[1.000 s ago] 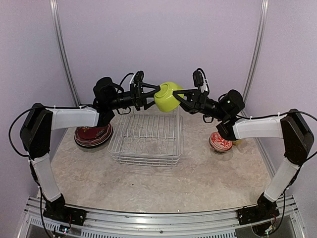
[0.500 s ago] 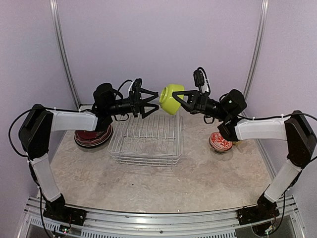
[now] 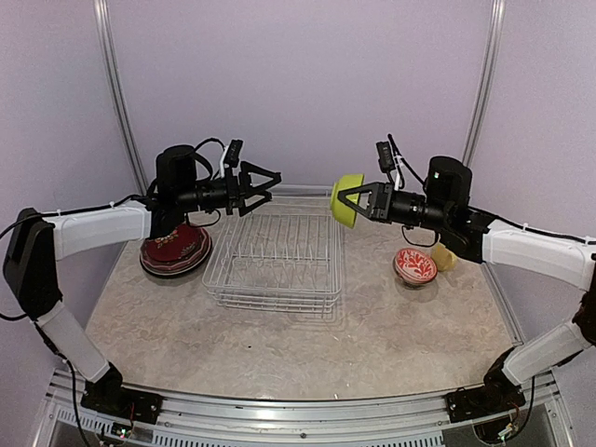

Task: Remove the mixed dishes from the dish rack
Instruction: Place the bowl in the bowl.

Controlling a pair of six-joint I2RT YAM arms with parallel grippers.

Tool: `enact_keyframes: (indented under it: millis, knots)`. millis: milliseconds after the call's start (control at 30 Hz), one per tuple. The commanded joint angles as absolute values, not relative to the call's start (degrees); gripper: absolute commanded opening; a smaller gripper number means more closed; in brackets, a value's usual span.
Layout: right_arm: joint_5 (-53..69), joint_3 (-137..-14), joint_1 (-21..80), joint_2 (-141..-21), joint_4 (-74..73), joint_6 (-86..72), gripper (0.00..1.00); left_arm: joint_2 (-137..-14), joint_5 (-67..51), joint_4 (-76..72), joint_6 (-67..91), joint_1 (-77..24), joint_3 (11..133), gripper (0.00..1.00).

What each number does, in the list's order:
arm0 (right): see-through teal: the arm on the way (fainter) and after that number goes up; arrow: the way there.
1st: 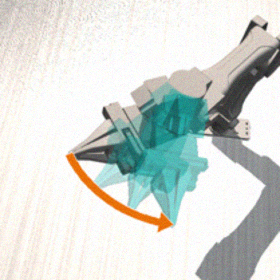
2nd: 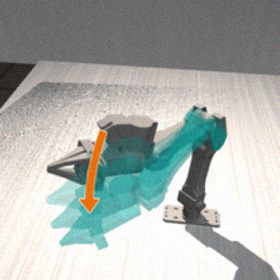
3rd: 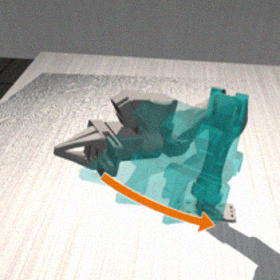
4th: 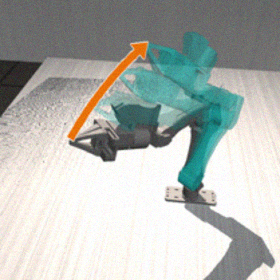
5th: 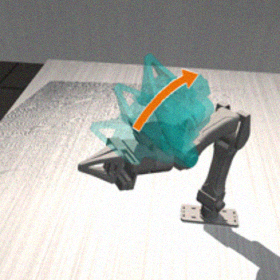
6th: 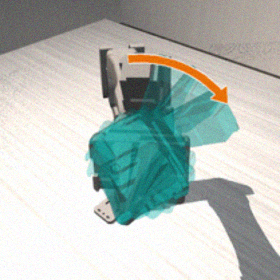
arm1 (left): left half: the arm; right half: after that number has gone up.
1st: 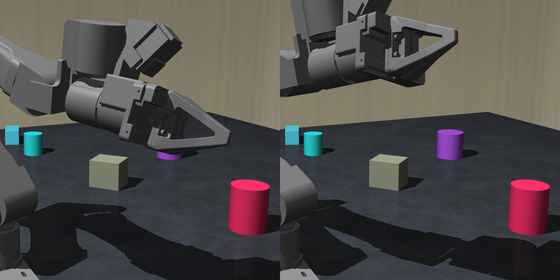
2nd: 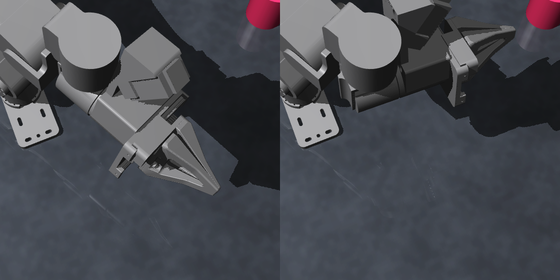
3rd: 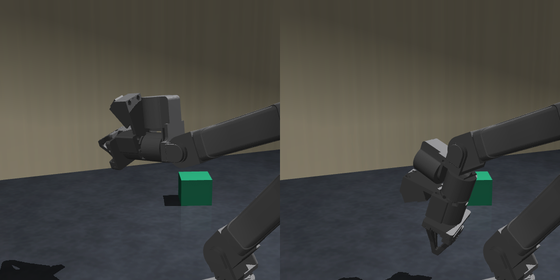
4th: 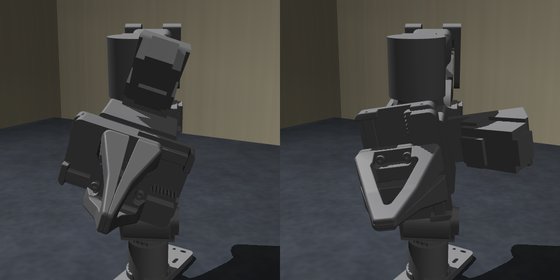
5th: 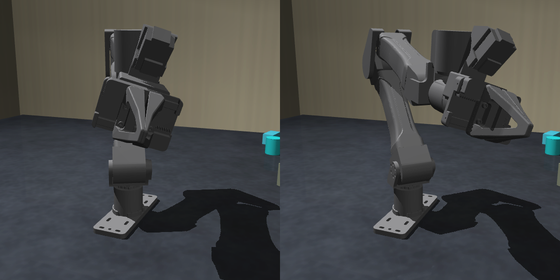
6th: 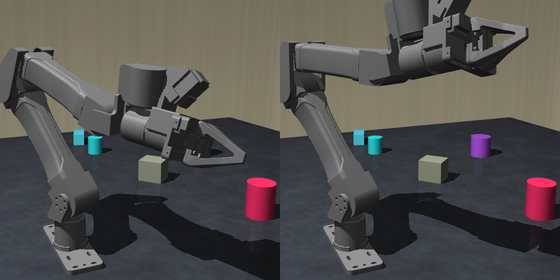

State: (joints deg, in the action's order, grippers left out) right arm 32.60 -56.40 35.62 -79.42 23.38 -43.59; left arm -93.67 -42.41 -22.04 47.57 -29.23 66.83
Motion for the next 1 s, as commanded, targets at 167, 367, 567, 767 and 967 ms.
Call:
enact_keyframes:
  millis: [167,367,567,767,967]
  knots:
    - [-0.78,-60.56,35.59,-72.38,-24.76,-22.07,0.0,-87.45,-30.7,-4.13,31.42,-30.12,69.32,0.99]
    - [-10.3,-64.27,35.66,-74.6,-39.79,-21.33,0.0,-87.09,-27.42,-2.23,28.56,-31.18,70.49,0.99]
    - [-16.55,-66.77,35.61,-79.16,-44.48,-20.3,0.0,-87.72,-26.99,-0.74,27.6,-32.09,71.82,0.99]
    - [-16.25,-68.98,34.29,-84.2,-44.45,-19.03,0.0,-86.83,-23.98,3.55,24.64,-33.48,72.75,0.99]
    - [-13.9,-70.3,31.02,-87.16,-44.02,-17.47,0.0,-85.36,-19.78,6.36,21.0,-35.33,73.18,0.99]
